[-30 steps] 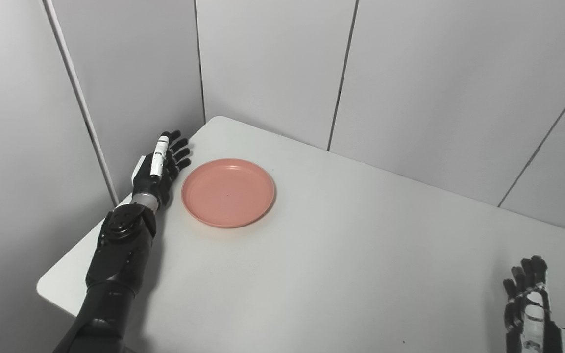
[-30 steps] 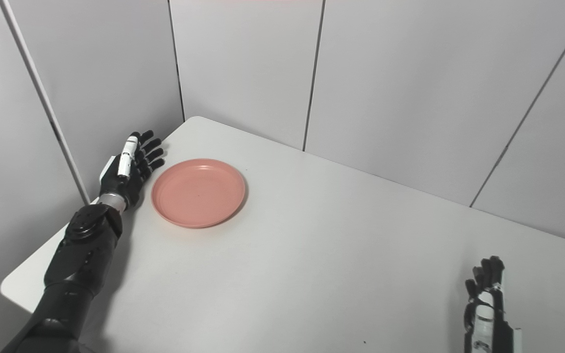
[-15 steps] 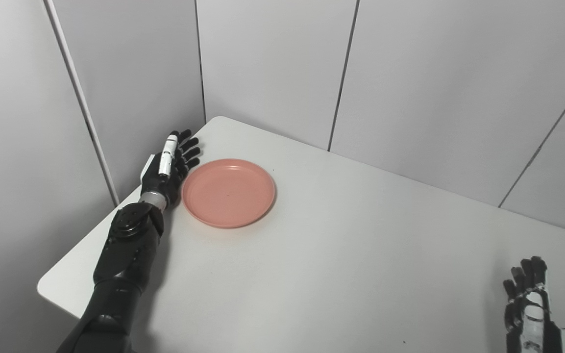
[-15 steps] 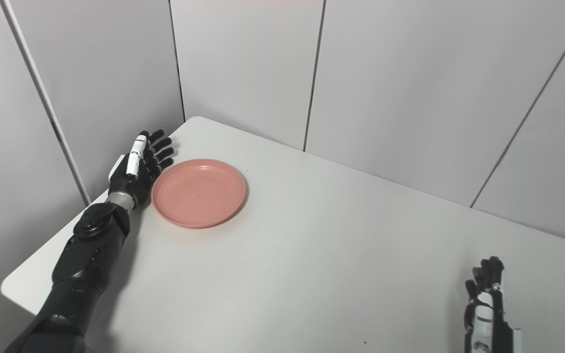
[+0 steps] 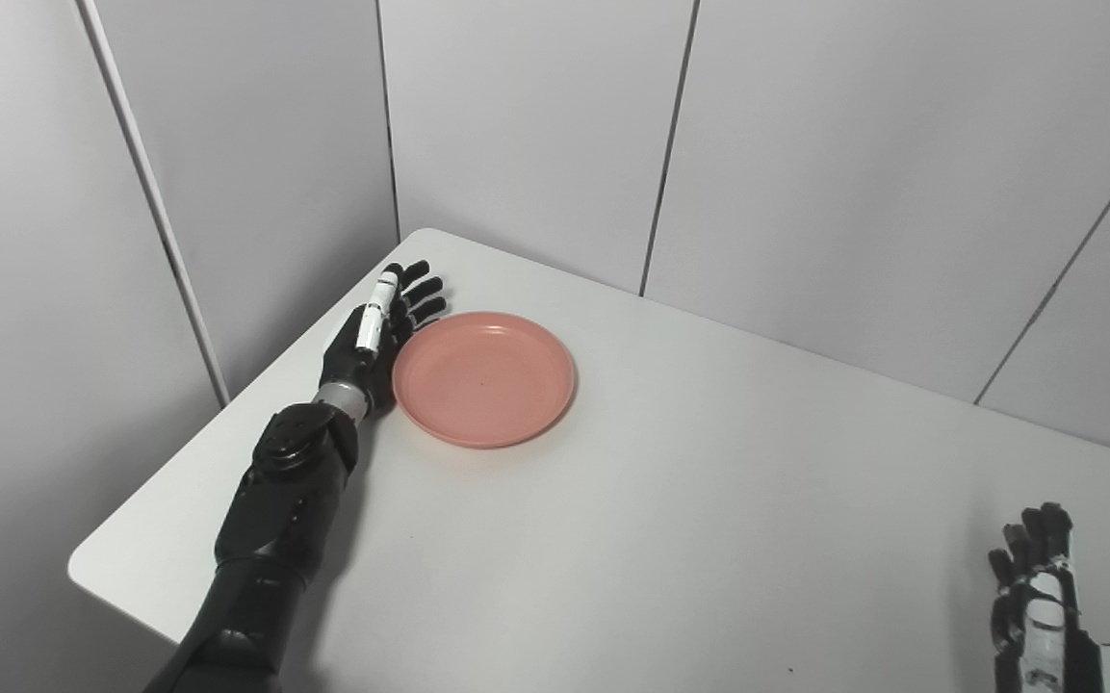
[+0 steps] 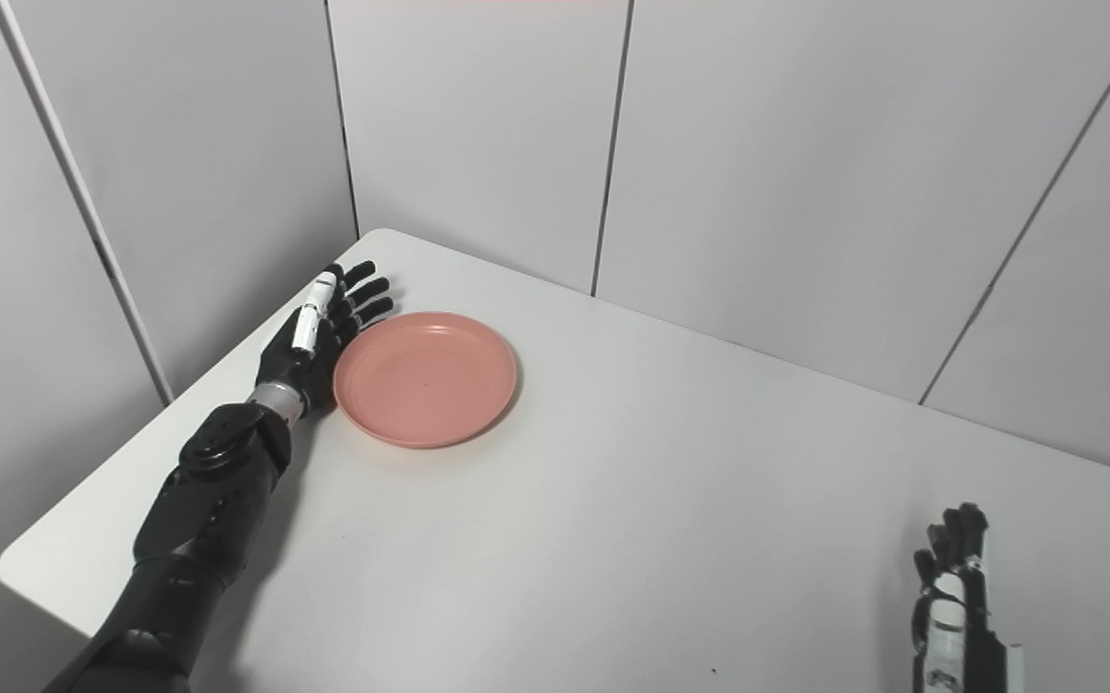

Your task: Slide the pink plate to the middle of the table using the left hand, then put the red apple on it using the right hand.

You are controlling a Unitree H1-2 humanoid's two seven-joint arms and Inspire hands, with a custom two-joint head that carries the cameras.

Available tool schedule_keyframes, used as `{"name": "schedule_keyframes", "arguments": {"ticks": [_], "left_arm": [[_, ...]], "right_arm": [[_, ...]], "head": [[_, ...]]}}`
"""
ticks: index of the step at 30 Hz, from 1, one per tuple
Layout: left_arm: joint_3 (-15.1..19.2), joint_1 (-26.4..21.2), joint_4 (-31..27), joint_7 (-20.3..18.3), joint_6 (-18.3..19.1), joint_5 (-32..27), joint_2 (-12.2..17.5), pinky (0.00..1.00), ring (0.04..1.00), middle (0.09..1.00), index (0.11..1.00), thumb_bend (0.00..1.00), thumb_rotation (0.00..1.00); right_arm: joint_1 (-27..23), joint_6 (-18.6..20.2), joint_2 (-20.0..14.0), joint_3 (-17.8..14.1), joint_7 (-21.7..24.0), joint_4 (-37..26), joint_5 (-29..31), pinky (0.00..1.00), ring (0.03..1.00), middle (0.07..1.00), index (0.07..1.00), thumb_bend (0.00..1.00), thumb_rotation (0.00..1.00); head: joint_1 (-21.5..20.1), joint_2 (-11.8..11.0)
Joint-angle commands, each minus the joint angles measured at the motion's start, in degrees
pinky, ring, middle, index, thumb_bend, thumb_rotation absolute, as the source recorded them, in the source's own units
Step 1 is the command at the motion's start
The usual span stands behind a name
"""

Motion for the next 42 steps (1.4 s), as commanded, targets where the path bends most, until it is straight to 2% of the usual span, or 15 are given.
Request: {"name": "schedule_keyframes", "arguments": {"ticks": [1, 6, 17, 21, 25, 42], "left_arm": [[-0.8, 0.5, -0.1, -0.2, 1.6, 0.3, -0.4, 0.87, 0.880, 0.880, 0.859, 0.33, 1.00], [-1.3, 1.2, -2.5, 0.3, 3.5, -0.3, -1.6, 0.87, 0.885, 0.883, 0.860, 0.32, 1.00], [-3.2, 1.4, -4.1, 0.4, 4.9, 0.0, -4.2, 0.91, 0.908, 0.906, 0.889, 0.30, 1.00], [-3.9, 1.2, -3.4, -0.6, 4.1, 0.2, -4.6, 0.93, 0.917, 0.914, 0.896, 0.32, 1.00], [-3.8, 0.8, -3.9, 0.3, 4.9, -0.1, -6.1, 0.93, 0.917, 0.911, 0.888, 0.32, 1.00], [-5.3, -0.6, -1.3, 0.5, 3.2, 0.6, -9.3, 0.92, 0.907, 0.900, 0.879, 0.30, 1.00]], "right_arm": [[2.2, 0.1, -0.8, -0.5, 0.9, 2.0, 0.2, 1.00, 1.000, 1.000, 1.000, 0.15, 1.00], [2.3, 0.9, -0.4, -0.5, 0.4, 1.4, 0.1, 1.00, 0.997, 1.000, 1.000, 0.13, 1.00], [2.4, 1.6, -0.2, -0.5, 0.6, 0.9, 0.3, 1.00, 0.998, 1.000, 1.000, 0.14, 1.00], [2.3, 0.8, -0.2, -0.5, 0.6, 1.5, 0.4, 1.00, 0.999, 1.000, 1.000, 0.14, 1.00], [2.3, 0.1, 0.0, -0.4, 0.4, 1.7, -0.1, 1.00, 0.994, 1.000, 1.000, 0.13, 1.00], [2.7, 1.5, 0.8, -0.3, 0.0, 0.7, -0.2, 1.00, 0.995, 0.996, 0.996, 0.15, 1.00]], "head": [[-0.1, 0.0], [-0.3, 0.1], [-0.4, 0.3], [-0.6, 0.3], [-0.9, 0.4], [-2.2, 1.1]]}}
